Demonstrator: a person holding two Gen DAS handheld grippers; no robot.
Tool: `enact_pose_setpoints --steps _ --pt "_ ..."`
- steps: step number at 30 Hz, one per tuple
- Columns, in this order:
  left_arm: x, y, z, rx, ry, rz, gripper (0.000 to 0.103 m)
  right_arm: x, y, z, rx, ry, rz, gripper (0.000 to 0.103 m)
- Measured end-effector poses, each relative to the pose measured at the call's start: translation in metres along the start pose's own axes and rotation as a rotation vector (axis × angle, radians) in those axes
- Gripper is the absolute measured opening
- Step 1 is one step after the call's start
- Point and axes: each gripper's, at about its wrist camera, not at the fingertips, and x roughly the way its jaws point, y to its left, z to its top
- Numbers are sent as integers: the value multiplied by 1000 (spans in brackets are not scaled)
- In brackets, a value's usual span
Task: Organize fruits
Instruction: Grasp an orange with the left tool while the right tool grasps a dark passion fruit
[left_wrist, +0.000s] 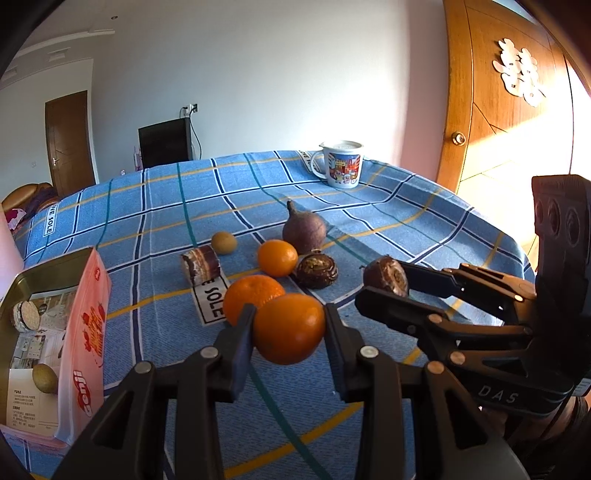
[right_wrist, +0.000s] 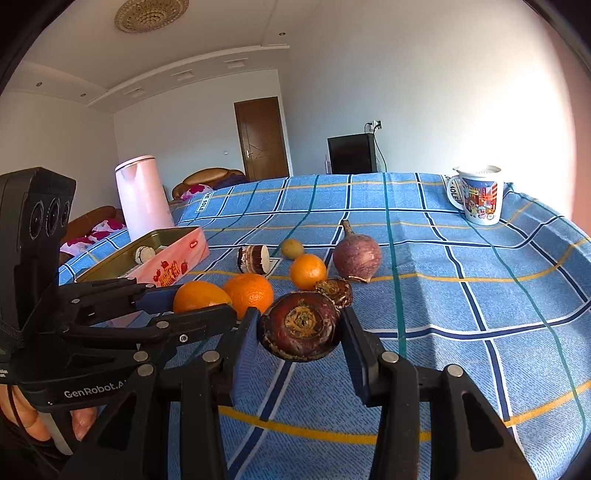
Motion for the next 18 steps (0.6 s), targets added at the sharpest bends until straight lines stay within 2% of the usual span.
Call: enact_pose_setpoints --steps 18 --pt "-28 25 2 -42 -95 76 38 0 30 21 -75 -46 18 46"
